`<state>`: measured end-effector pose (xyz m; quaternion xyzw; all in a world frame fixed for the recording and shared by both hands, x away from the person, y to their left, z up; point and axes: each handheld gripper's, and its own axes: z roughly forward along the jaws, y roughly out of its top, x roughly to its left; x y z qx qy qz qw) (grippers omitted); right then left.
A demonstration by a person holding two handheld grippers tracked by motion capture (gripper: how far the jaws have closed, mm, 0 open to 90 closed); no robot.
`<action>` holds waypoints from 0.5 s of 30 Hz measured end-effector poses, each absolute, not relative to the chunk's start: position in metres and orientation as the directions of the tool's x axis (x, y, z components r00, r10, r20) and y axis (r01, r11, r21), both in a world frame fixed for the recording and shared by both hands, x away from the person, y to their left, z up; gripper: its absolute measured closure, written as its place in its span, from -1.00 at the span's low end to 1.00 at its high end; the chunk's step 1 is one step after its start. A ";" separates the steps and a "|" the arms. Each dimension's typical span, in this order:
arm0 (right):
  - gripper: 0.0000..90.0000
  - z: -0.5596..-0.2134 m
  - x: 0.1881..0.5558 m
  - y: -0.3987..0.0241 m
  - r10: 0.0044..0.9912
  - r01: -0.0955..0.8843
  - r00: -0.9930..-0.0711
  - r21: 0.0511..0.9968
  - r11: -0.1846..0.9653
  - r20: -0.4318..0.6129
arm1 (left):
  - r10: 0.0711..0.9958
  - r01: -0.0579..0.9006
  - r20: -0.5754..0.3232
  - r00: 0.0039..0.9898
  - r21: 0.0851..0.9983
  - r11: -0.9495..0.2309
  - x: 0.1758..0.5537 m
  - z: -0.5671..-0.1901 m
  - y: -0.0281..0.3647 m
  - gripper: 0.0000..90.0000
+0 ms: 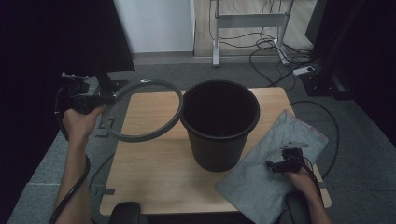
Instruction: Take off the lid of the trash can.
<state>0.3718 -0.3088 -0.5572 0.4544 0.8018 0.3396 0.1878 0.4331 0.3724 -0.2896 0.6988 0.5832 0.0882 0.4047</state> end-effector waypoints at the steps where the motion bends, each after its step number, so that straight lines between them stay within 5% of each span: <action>1: -1.00 -0.557 0.372 -0.309 0.856 0.601 -0.516 0.715 0.356 0.008 | 0.888 0.744 -0.348 0.301 0.669 0.010 0.432 -0.290 0.375 0.75; 15: -1.00 -0.557 0.372 -0.309 0.856 0.601 -0.517 0.715 0.357 0.007 | 0.893 0.747 -0.365 0.263 0.662 0.051 0.421 -0.303 0.396 0.75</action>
